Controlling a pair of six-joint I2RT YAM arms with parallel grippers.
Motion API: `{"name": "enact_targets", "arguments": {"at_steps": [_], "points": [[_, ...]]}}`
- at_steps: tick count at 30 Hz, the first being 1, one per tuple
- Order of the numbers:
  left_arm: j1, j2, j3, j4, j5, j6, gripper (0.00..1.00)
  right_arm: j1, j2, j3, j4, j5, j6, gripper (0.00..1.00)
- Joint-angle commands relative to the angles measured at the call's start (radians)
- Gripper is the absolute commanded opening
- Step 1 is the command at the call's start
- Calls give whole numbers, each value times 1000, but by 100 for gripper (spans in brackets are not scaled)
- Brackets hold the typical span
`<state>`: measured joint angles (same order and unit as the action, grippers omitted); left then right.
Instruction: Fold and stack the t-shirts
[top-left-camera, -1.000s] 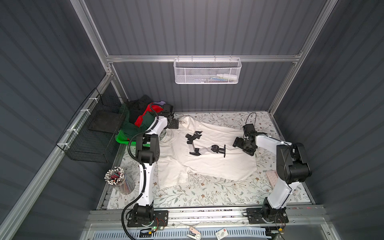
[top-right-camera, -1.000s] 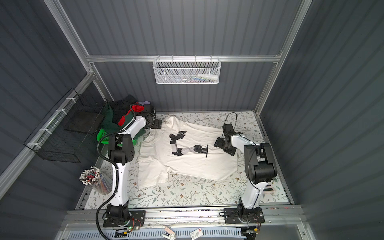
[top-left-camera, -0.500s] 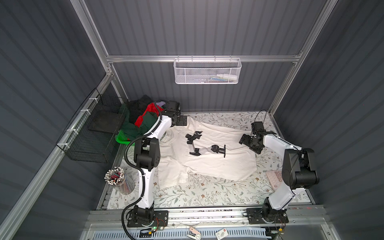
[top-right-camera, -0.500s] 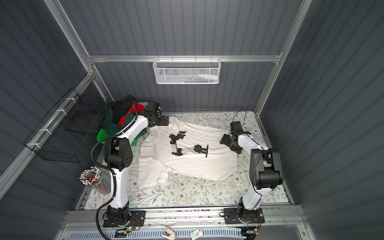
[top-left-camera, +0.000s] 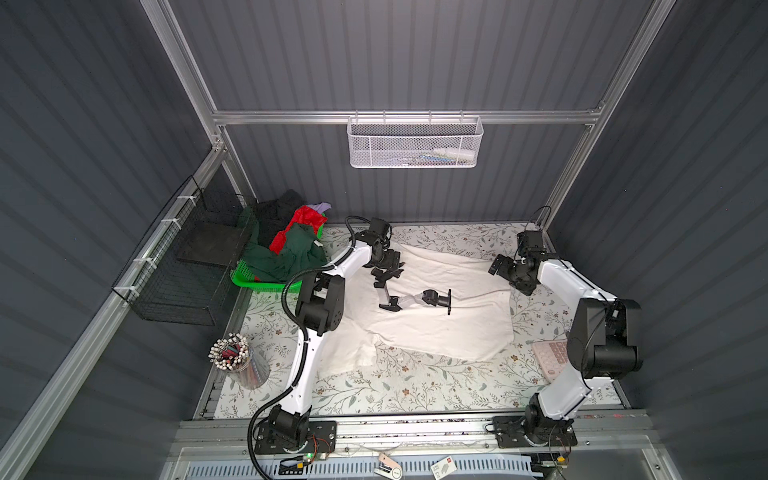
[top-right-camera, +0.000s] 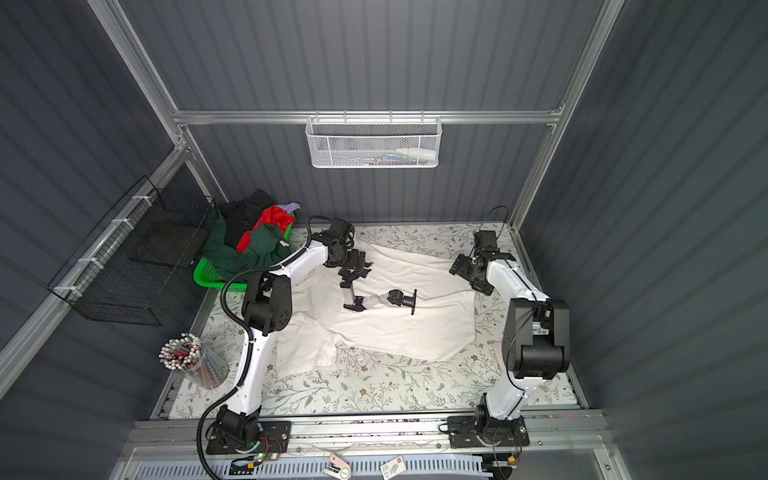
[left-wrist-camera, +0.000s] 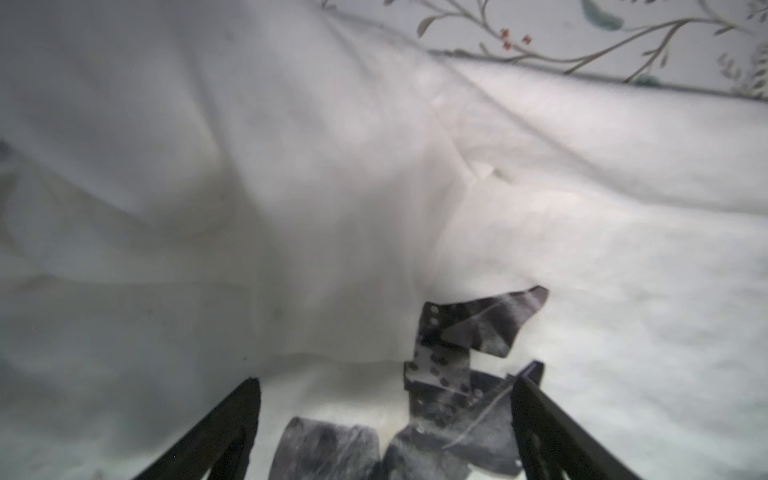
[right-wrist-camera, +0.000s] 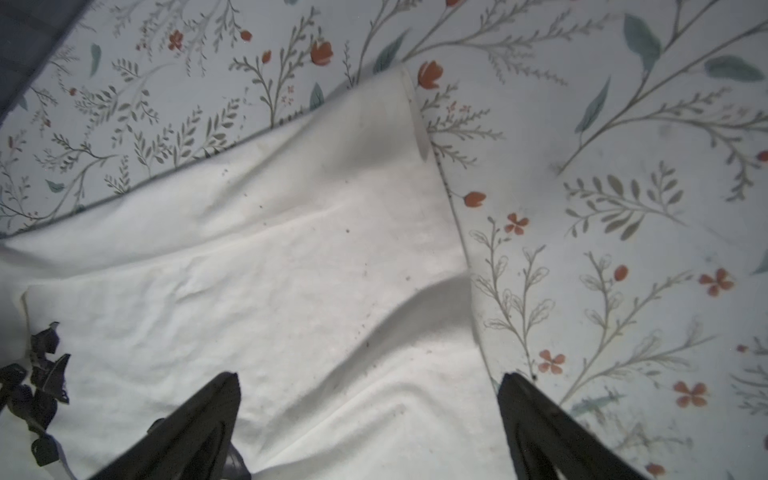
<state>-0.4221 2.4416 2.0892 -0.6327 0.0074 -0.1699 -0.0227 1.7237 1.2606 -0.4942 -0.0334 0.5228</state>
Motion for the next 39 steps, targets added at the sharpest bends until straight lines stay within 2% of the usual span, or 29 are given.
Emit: {"name": "enact_targets", "arguments": {"at_steps": [1,9,14,18,25,27,30,35,37,39], "points": [[6,-1,23,-11,-19,-12,94,1,9,21,-22,-15,-15,99],[6,44,79,-7,-41,-5,90,-16,33,34,-15,-21,-14,99],[7,69,118,-1,-26,-16,89,-35,69,60,-15,-10,-40,98],[6,104,160,-10,-3,-19,84,-53,107,97,-36,-2,-46,98],[8,135,219,-25,-1,-36,65,-62,170,142,-22,-11,-51,95],[8,127,223,-26,2,-34,59,-63,191,163,-16,-37,-57,91],[8,100,213,-18,-3,-27,56,-63,218,188,-13,-42,-59,85],[8,79,209,-3,-2,-10,26,-62,259,229,-8,-71,-72,73],[8,88,222,-5,-3,-7,26,-63,276,244,-6,-79,-72,71],[8,101,253,-23,-5,1,22,-62,296,263,-13,-77,-77,68]]}}
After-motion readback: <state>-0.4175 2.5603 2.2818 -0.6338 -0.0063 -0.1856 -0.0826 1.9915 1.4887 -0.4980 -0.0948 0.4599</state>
